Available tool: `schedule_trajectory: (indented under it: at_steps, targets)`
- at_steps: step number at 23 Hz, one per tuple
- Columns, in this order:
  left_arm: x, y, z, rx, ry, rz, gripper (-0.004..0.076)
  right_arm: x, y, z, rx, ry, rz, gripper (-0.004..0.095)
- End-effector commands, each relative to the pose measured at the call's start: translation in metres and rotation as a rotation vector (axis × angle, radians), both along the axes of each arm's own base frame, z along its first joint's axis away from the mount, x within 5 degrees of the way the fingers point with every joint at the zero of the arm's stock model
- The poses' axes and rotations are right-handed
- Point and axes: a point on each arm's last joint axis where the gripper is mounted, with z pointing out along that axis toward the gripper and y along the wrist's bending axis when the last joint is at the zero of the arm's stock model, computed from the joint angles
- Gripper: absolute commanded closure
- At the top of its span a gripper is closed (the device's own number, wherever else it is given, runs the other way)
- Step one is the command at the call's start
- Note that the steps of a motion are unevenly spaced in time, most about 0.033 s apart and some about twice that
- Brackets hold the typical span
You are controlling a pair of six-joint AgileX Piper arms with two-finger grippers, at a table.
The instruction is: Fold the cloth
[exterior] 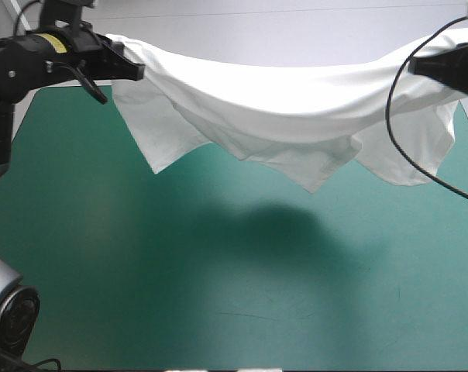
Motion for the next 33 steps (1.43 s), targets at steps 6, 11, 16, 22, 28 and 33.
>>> schedule_trajectory:
  at_steps: [6,11,16,22,28,33]
  targets:
    - [-0.081,0.058,0.063,0.141,-0.295,0.351,0.0733,-0.089,-0.018,0.068,-0.079,-0.371,-0.140,0.0927]
    - [-0.116,0.058,0.073,0.055,-0.340,0.255,0.0733,-0.116,-0.018,0.073,-0.072,-0.420,-0.131,0.0927]
    - [-0.100,0.034,0.050,0.005,-0.202,0.055,0.0733,-0.110,-0.005,0.068,-0.036,-0.389,0.013,0.0927]
    - [-0.018,0.003,-0.058,0.071,0.256,-0.023,0.0733,0.000,-0.001,-0.019,-0.052,0.036,0.025,0.0927]
    - [0.071,-0.025,-0.147,0.074,0.418,-0.035,0.0733,0.120,0.003,-0.101,-0.089,0.157,0.047,0.0927]
    - [0.125,-0.039,-0.189,0.012,0.363,0.006,0.0733,0.184,0.002,-0.147,-0.153,0.141,0.035,0.0927]
